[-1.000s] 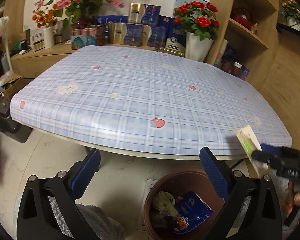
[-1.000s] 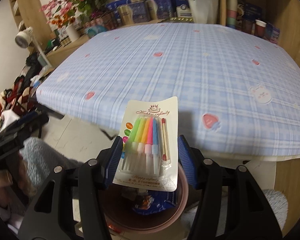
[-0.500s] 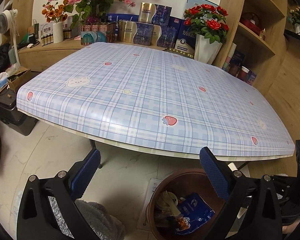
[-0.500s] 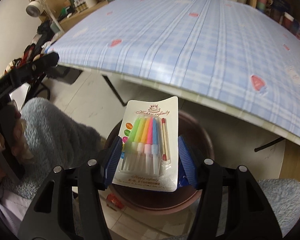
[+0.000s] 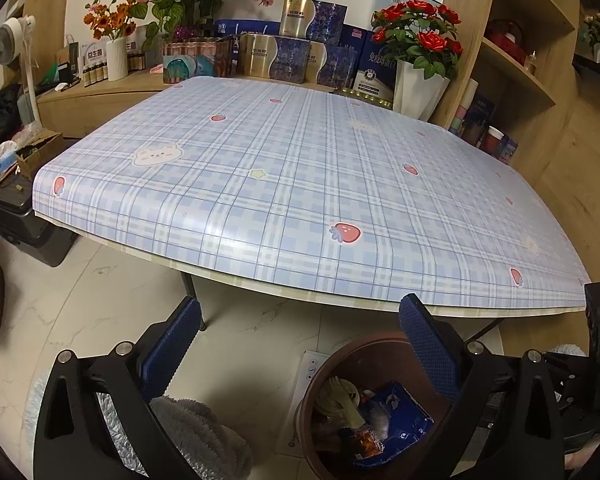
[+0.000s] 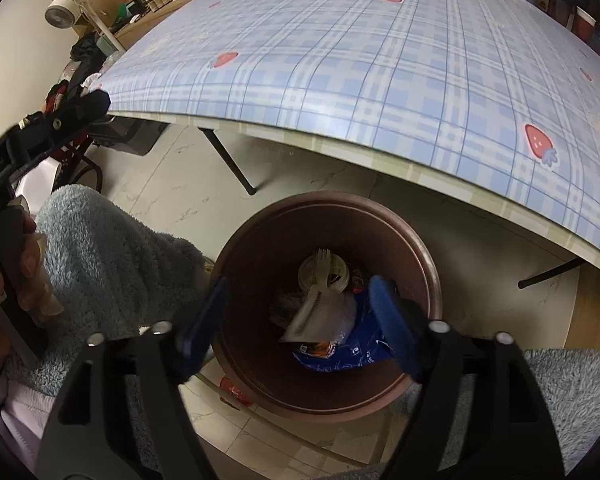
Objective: Collect trash
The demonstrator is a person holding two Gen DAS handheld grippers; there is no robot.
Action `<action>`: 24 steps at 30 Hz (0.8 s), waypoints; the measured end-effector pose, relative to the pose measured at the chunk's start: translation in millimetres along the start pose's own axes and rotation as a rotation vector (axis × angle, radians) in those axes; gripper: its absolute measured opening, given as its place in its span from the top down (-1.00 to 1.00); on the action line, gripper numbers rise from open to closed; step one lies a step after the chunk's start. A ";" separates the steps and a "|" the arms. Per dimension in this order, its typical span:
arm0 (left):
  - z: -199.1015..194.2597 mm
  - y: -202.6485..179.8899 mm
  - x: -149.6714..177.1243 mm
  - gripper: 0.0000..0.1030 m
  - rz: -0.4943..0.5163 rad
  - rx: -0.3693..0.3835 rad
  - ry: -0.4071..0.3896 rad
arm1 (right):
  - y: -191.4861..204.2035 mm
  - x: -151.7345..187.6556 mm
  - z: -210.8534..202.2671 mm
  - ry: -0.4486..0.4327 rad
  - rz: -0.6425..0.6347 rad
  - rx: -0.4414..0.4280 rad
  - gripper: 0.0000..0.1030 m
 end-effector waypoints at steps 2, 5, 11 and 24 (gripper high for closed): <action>0.0 0.0 0.0 -0.88 0.000 0.000 0.000 | -0.3 -2.6 -4.2 -0.021 0.002 0.012 -0.69; -0.2 -0.2 -0.7 -0.88 0.003 -0.001 -0.003 | -2.6 -7.2 -14.2 -0.061 -0.006 0.046 -0.81; -5.4 -8.1 -6.3 -0.88 0.051 -0.022 -0.023 | -10.9 -24.0 -46.1 -0.187 -0.020 0.127 -0.88; -68.5 -52.7 -93.1 -0.88 0.167 -0.012 -0.236 | -43.1 -85.2 -166.6 -0.506 0.018 0.229 -0.89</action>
Point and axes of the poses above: each gripper's, at about its wrist camera, not at the fingertips, and z roughly the way its jaws point, y to its left, x to its underside, the point moved 2 cm from there along z, roughly the way its jaws point, and after that the axes turned 4 degrees about -x, right-handed, at the moved point
